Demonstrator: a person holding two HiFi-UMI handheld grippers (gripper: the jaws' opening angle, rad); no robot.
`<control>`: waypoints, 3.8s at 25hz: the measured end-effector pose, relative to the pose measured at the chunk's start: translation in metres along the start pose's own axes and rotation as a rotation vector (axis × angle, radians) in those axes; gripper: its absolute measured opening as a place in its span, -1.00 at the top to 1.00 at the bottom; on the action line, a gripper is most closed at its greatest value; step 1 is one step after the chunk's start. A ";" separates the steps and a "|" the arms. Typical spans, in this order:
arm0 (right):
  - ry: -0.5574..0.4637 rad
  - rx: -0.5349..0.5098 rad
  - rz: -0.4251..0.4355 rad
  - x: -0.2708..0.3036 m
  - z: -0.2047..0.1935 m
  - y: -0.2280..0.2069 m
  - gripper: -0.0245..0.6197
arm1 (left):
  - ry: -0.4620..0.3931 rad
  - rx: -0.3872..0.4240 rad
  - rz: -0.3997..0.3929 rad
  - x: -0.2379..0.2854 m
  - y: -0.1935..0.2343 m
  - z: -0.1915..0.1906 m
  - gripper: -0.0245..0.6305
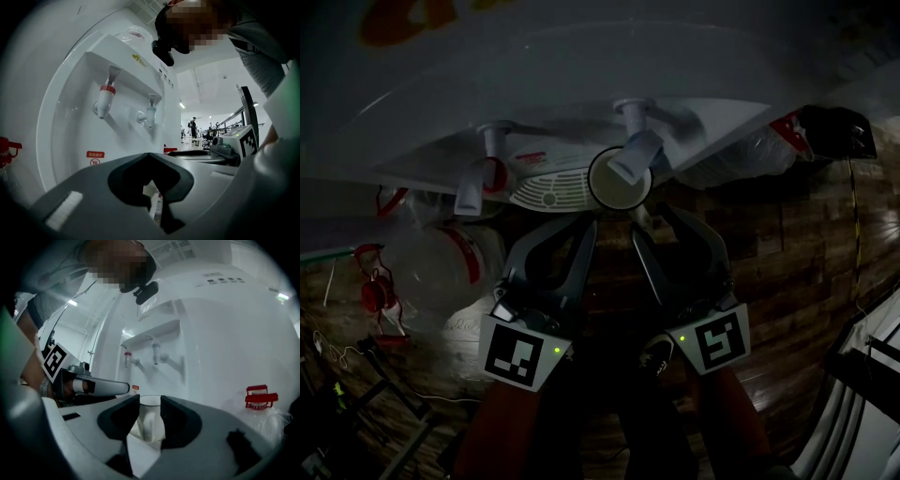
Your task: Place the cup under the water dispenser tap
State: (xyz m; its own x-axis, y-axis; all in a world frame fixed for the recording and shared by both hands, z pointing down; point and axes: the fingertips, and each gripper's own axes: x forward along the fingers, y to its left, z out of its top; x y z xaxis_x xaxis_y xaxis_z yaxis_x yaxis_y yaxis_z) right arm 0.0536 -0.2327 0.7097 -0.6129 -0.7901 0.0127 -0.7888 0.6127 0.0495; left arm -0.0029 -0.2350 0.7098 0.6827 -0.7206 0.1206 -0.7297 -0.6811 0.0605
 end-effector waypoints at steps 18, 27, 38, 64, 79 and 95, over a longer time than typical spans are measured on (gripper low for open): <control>0.061 -0.012 0.062 -0.074 0.224 0.027 0.87 | -0.002 0.059 -0.045 -0.073 -0.067 0.204 0.90; 0.034 0.083 0.130 -0.097 0.360 0.061 0.88 | 0.024 0.087 -0.128 -0.127 -0.105 0.309 0.90; 0.091 0.108 0.238 -0.104 0.480 0.099 0.88 | 0.024 0.139 -0.166 -0.179 -0.122 0.444 0.90; 0.033 0.047 0.308 -0.127 0.611 0.152 0.88 | -0.042 0.012 -0.181 -0.243 -0.155 0.560 0.90; 0.045 0.035 0.293 -0.138 0.605 0.152 0.88 | -0.031 0.007 -0.188 -0.244 -0.163 0.556 0.90; 0.045 0.028 0.293 -0.138 0.605 0.156 0.88 | -0.026 0.008 -0.191 -0.245 -0.160 0.555 0.90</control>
State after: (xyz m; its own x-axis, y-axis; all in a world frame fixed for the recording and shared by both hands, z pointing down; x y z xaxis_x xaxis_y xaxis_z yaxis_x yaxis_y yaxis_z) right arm -0.0132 -0.0159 0.1116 -0.8125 -0.5791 0.0666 -0.5799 0.8147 0.0092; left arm -0.0320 -0.0213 0.1206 0.8097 -0.5811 0.0819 -0.5864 -0.8068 0.0722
